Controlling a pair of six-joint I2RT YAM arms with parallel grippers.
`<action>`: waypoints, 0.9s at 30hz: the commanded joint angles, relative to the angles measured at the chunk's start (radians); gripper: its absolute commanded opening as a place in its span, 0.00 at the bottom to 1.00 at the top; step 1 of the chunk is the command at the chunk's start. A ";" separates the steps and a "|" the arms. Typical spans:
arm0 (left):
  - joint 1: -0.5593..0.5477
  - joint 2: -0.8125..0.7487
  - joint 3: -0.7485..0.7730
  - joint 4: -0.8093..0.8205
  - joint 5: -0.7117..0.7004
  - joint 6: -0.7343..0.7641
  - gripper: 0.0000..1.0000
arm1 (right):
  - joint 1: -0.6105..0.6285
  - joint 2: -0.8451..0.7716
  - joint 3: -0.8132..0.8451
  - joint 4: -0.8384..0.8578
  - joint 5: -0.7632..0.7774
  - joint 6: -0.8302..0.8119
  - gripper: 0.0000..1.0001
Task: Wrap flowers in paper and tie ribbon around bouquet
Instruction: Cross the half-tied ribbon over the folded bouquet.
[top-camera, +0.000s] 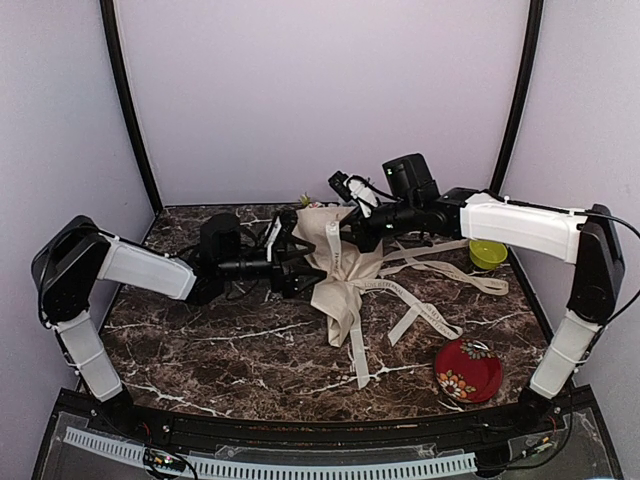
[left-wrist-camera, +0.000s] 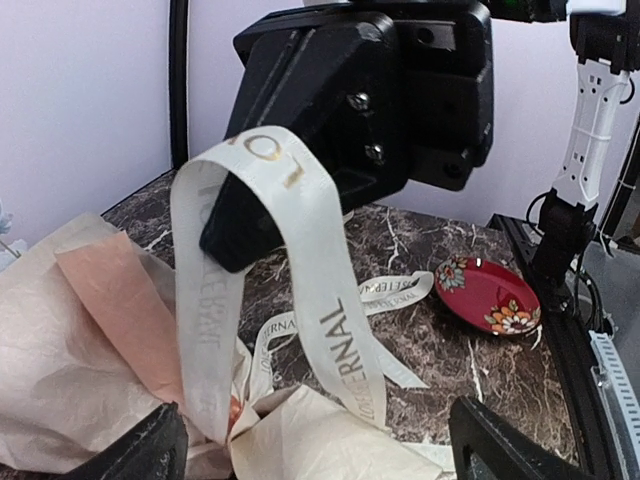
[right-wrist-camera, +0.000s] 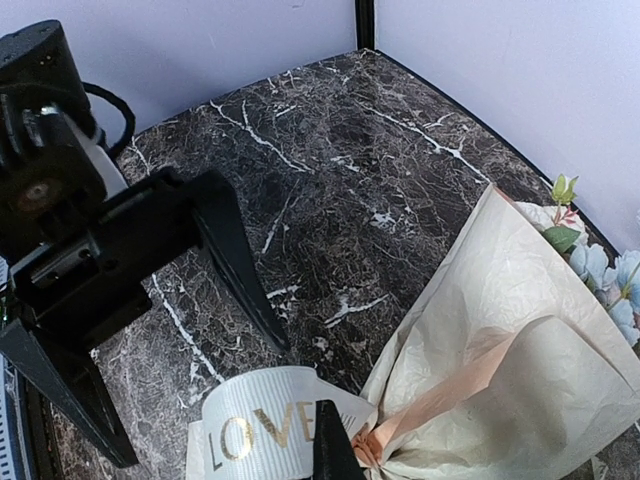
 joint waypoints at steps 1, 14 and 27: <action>0.000 0.074 0.095 0.256 0.082 -0.165 0.95 | 0.007 -0.043 -0.023 0.060 0.006 0.004 0.00; 0.003 0.261 0.247 0.205 0.069 -0.184 0.80 | 0.003 -0.030 -0.018 0.061 -0.002 -0.028 0.00; 0.007 0.304 0.227 0.290 0.086 -0.224 0.17 | -0.006 -0.044 -0.031 0.056 -0.016 -0.029 0.00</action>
